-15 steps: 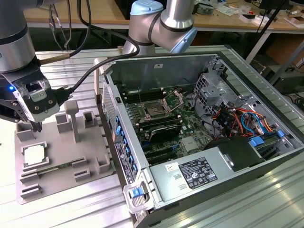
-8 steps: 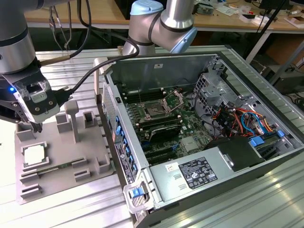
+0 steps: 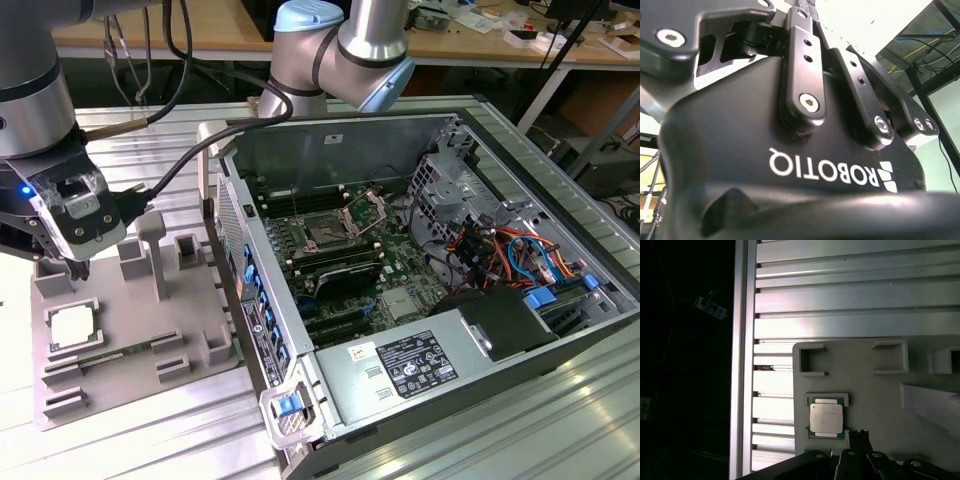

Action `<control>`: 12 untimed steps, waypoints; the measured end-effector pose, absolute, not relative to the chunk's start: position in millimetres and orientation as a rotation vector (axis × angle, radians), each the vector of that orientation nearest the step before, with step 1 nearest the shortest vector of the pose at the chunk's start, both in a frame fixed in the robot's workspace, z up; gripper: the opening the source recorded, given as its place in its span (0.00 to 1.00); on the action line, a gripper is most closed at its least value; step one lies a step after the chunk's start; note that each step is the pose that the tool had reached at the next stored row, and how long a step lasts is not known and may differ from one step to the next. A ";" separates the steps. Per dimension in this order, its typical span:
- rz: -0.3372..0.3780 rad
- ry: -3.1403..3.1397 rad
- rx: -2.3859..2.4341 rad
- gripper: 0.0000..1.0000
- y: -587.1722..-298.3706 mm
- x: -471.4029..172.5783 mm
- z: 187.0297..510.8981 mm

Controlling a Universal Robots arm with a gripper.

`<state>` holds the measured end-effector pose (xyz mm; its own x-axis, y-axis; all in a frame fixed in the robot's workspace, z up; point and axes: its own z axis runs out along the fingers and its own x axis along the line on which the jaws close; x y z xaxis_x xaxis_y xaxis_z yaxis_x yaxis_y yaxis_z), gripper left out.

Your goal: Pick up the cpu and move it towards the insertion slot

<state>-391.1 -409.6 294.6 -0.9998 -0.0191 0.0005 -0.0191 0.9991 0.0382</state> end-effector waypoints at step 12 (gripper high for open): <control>-0.060 -3.140 0.030 0.11 -409.6 -391.1 290.9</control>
<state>-391.1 -409.6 290.9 -0.9998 -0.0191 0.0005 -0.0191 0.9991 0.0382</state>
